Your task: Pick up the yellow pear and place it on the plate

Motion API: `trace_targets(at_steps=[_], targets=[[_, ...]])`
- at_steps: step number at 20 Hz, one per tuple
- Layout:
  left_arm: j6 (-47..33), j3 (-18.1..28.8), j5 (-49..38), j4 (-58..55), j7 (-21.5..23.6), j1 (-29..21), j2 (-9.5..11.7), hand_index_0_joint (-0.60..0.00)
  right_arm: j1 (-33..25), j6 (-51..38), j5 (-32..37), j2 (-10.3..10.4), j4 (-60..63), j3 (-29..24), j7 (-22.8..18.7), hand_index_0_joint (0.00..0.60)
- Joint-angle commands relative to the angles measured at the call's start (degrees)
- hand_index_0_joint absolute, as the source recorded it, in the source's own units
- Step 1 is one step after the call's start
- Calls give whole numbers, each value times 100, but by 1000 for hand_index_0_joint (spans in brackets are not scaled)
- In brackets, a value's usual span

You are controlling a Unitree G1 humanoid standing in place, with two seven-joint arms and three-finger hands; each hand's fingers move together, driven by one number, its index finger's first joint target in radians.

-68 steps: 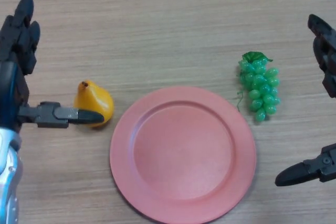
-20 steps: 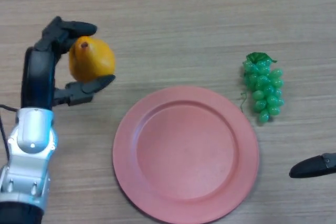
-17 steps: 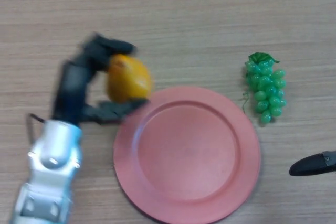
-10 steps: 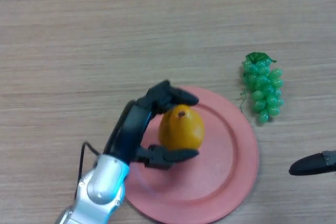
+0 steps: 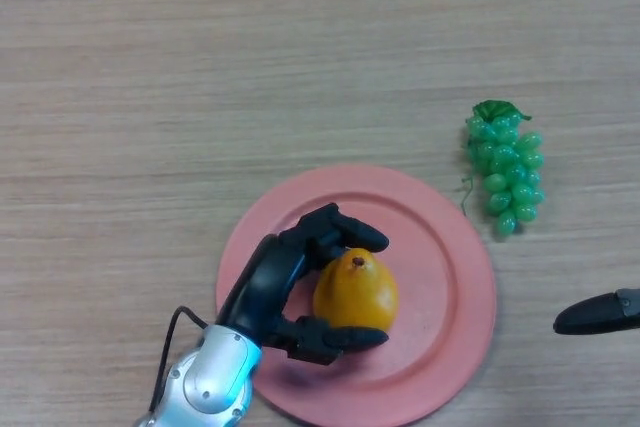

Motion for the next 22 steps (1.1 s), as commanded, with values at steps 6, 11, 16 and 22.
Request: trace_targets(at_steps=[6, 11, 16, 22], targets=[[-653, 601, 1111, -594, 268, -65, 2, 0, -197, -451, 131, -134, -597, -279, -110, 0], [292, 1602, 734, -2952, -657, 624, 2, 0, -474, -19, -34, -240, -664, 40, -121, 0], [2103, 3033, -1141, -4820, -1425, 593, 273, 0, -732, 118, -189, -289, -483, 371, -116, 0], [2359, 4135, -2905, -4614, -814, 472, 732, 0, -842, -169, -143, -276, -197, 496, -285, 0]])
